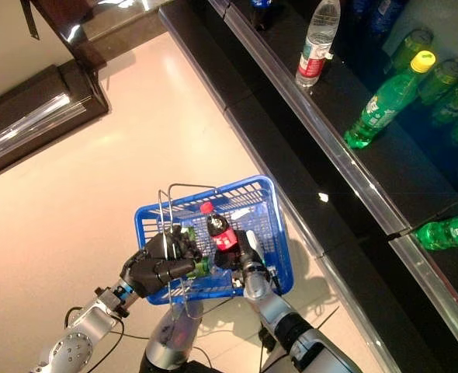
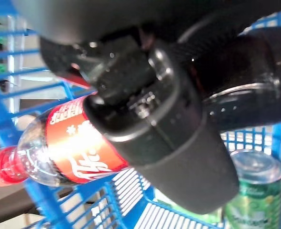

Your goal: Pick up the drink and place into the basket.

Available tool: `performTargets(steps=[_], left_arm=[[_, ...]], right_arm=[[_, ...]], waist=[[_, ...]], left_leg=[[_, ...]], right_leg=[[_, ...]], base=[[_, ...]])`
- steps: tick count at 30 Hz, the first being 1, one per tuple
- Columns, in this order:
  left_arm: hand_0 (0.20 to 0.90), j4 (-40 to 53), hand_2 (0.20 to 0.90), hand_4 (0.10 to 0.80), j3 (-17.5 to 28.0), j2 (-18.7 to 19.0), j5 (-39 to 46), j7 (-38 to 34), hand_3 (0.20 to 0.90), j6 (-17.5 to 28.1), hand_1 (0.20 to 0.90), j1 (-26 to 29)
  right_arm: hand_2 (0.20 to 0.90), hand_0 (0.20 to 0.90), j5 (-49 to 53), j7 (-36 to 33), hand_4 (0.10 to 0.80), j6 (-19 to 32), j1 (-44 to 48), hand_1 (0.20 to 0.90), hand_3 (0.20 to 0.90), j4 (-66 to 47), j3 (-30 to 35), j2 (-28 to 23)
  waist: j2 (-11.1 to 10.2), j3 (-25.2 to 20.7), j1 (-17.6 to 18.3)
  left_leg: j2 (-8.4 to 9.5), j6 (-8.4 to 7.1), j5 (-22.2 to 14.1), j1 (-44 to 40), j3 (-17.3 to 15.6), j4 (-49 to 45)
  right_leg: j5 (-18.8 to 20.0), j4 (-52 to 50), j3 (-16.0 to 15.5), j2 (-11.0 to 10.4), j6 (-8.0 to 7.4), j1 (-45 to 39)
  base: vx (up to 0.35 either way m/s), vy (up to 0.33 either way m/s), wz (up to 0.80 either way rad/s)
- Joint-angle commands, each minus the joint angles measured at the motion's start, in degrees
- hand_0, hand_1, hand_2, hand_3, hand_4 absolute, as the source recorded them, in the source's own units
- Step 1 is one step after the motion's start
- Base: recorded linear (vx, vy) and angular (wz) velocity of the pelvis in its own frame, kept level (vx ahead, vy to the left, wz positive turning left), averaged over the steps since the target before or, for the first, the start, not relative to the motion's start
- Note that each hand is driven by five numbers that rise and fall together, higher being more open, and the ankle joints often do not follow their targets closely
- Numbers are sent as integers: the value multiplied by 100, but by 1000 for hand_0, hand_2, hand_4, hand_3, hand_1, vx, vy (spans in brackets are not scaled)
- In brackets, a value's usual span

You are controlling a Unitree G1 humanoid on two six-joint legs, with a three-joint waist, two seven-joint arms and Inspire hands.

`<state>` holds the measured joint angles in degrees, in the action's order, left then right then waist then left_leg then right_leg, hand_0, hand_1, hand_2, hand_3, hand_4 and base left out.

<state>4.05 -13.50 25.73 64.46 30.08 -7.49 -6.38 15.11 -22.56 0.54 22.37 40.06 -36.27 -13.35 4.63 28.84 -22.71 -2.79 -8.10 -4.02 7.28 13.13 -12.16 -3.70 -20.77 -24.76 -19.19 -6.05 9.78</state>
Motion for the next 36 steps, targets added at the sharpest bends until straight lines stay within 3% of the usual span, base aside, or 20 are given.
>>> performTargets(steps=[1,4,6,8,18,26,27,28,29,30,31,36], left_arm=[[300,2236,300,100,299,-127,631,1052,200,698,300,593],[300,2264,300,100,257,-152,600,973,200,687,300,646],[300,2263,300,100,238,-168,638,887,200,648,300,721],[300,2294,300,100,226,-163,681,843,200,596,300,754],[300,2368,300,100,179,-128,684,585,200,482,300,813],[300,2400,300,100,141,-72,718,599,200,476,300,754],[300,2406,300,100,154,-56,732,593,200,462,300,755],[300,2419,300,100,166,-49,737,575,200,440,300,761],[300,2425,300,100,170,-47,743,565,200,426,300,765],[300,2422,300,100,173,-46,754,564,200,411,300,767],[300,2425,300,100,177,-46,797,553,200,353,300,761],[300,2323,300,100,132,-25,760,572,200,317,300,739]], right_arm=[[300,300,1101,163,100,794,427,300,200,-106,155,566],[300,300,2481,527,100,1069,443,300,200,272,545,820],[300,300,3746,1048,100,1074,486,300,200,688,961,1041],[300,300,4304,1365,100,1002,518,300,200,926,1183,1143],[300,300,5753,1747,100,402,509,300,200,1395,1449,1343],[300,300,5849,1851,100,-237,568,300,200,1619,1373,1330],[347,347,5901,1867,155,-263,596,347,255,1689,1392,1302],[479,479,5926,1869,309,-266,624,479,409,1757,1427,1284],[571,571,5945,1837,416,-268,651,571,516,1790,1456,1271],[813,813,5962,1804,698,-268,672,813,798,1818,1482,1260],[900,900,6033,1767,800,-268,717,900,900,1853,1535,1235],[900,900,6120,1777,800,-215,837,900,900,1867,1567,1237]], waist=[[92,-312,-69],[113,-271,-90],[130,-250,-110],[141,-239,-130],[124,-212,-147],[148,-186,-188],[145,-189,-196],[141,-196,-204],[136,-198,-210],[135,-201,-212],[134,-200,-219],[85,-229,-232]], left_leg=[[390,476,341,532,0,-411],[387,471,349,521,20,-403],[379,474,349,491,26,-388],[379,485,345,484,32,-385],[346,512,373,421,-2,-362],[352,518,421,401,-6,-313],[352,519,426,402,-10,-316],[349,522,427,401,-15,-317],[347,521,427,397,-17,-312],[346,523,428,395,-21,-309],[341,526,429,387,-30,-300],[321,511,438,334,-35,-259]], right_leg=[[-254,37,52,343,255,-695],[-257,19,43,357,258,-709],[-264,8,22,357,262,-739],[-266,-7,-2,352,267,-744],[-243,-47,24,373,262,-763],[-202,-45,7,361,252,-749],[-200,-48,4,359,250,-752],[-198,-48,-3,358,248,-757],[-196,-42,-11,360,247,-763],[-194,-41,-15,360,246,-764],[-185,-38,-29,360,242,-771],[-155,44,-29,408,236,-838]], base=[[0,0,0],[0,0,0],[36,-15,1],[18,-12,1],[27,1,0],[3,6,1],[0,0,0],[0,0,0],[0,0,0],[0,0,0],[0,0,0],[12,-11,2]])
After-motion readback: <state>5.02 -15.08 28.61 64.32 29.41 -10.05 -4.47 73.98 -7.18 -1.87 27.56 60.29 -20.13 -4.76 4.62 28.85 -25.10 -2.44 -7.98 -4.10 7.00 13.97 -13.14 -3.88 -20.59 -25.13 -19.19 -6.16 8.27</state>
